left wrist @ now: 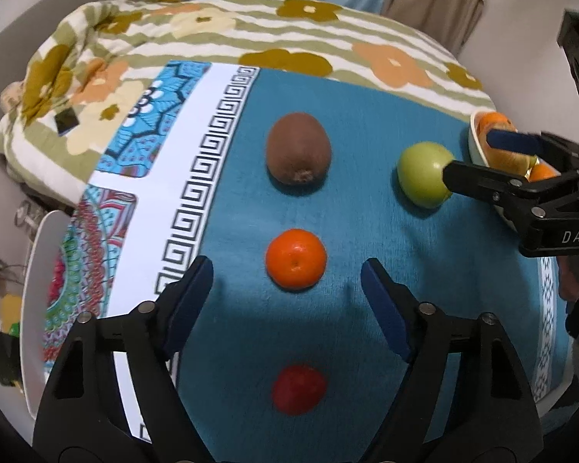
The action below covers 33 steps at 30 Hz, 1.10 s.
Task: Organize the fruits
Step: 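Move both tools toward the tangerine and green apple on the cloth, then grasp the tangerine with the left tool while the right tool grasps the green apple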
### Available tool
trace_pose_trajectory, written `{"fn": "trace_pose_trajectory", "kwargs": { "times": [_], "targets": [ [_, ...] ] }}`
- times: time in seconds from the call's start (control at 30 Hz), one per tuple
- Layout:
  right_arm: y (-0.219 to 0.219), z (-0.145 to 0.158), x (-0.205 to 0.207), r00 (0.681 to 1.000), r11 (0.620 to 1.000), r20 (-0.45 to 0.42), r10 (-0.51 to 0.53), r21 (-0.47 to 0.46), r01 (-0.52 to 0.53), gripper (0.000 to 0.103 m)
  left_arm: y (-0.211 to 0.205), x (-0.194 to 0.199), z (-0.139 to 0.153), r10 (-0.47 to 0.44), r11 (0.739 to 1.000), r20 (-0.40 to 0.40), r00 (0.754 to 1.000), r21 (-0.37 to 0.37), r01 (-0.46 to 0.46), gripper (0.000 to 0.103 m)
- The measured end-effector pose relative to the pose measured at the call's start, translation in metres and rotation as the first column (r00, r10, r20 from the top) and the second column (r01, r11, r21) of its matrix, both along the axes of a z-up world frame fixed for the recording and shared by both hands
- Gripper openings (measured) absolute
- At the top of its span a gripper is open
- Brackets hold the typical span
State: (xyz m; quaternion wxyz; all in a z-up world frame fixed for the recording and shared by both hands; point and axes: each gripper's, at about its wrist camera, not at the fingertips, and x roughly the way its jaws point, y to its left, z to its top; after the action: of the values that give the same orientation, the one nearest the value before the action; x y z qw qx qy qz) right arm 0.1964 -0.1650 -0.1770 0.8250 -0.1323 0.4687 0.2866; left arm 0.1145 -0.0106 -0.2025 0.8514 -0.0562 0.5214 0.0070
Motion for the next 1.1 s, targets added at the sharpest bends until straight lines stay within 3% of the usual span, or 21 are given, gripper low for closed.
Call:
{"fn": "trace_pose_trajectory", "kwargs": {
  "times": [0.17,0.3,0.4,0.63,0.7,0.93,1.1],
  "targets": [
    [0.007,-0.013,0.004,1.0,0.999,-0.018,0.023,-0.03,-0.023,0.095,-0.005,0.009,-0.011,-0.02,1.0,-0.025,0.999,0.018,0.02,0.063],
    [0.011,-0.02,0.005,0.998,0.998,-0.034,0.043,-0.046,-0.044,0.087,-0.008,0.015,-0.016,-0.041,0.998,-0.039,0.998,0.036,0.043,0.046],
    [0.011,-0.021,0.007,0.998,0.998,-0.037,0.044,-0.046,-0.045,0.087,-0.009,0.017,-0.017,-0.05,0.998,-0.031,0.998,0.037,0.051,0.043],
    [0.014,-0.026,0.008,0.998,0.997,-0.049,0.05,-0.049,-0.053,0.086,-0.008,0.017,-0.017,-0.061,0.997,-0.025,0.998,0.041,0.062,0.042],
    [0.015,-0.028,0.008,0.997,0.997,-0.058,0.053,-0.051,-0.055,0.076,-0.008,0.017,-0.016,-0.063,0.997,-0.026,0.998,0.046,0.065,0.041],
    [0.017,-0.034,0.008,0.996,0.997,-0.069,0.057,-0.051,-0.061,0.072,-0.009,0.016,-0.015,-0.063,0.997,-0.029,0.998,0.051,0.064,0.041],
    [0.017,-0.035,0.009,0.995,0.996,-0.077,0.066,-0.046,-0.07,0.058,-0.007,0.014,-0.013,-0.056,0.997,-0.021,0.998,0.052,0.057,0.041]
  ]
}}
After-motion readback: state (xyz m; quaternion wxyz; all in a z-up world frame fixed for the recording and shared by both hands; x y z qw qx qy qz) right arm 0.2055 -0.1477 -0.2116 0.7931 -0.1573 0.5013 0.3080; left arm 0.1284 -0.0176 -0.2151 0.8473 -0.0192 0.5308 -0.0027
